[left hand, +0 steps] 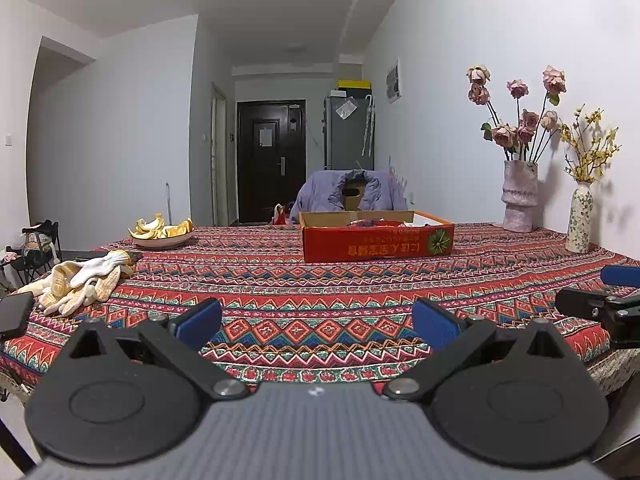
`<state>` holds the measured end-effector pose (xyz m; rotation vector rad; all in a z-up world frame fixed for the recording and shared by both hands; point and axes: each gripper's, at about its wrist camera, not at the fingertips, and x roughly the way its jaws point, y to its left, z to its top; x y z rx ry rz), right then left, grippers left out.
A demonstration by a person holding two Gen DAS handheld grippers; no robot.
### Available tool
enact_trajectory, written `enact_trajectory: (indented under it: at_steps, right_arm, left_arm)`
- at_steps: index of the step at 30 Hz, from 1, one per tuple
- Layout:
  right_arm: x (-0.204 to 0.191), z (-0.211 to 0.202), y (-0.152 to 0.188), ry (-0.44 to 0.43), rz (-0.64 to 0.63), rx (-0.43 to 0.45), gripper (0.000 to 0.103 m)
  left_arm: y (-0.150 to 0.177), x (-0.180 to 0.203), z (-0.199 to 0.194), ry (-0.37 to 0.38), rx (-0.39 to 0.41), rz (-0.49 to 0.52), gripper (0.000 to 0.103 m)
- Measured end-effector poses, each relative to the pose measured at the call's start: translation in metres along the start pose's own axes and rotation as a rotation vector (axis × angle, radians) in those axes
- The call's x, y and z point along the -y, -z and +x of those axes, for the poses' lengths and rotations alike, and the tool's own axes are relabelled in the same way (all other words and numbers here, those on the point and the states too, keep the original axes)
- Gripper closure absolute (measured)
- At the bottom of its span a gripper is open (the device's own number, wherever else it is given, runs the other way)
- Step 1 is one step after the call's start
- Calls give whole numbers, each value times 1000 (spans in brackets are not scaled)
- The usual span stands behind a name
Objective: Organize snacks
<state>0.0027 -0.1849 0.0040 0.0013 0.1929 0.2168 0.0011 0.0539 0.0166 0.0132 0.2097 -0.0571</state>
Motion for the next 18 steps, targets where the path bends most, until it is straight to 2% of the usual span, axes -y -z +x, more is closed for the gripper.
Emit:
enact_trajectory:
  at_steps: [7, 13, 18]
  right_arm:
    - [1, 1, 1, 0, 5, 0, 0]
    - [1, 1, 1, 4, 8, 4, 0]
    - [5, 12, 5, 20, 8, -11, 0]
  left_arm:
    - [-1, 1, -1, -5, 4, -3, 0]
    - [-2, -3, 2, 29, -22, -42, 0]
    - [-6, 1, 7, 29, -10, -49, 0]
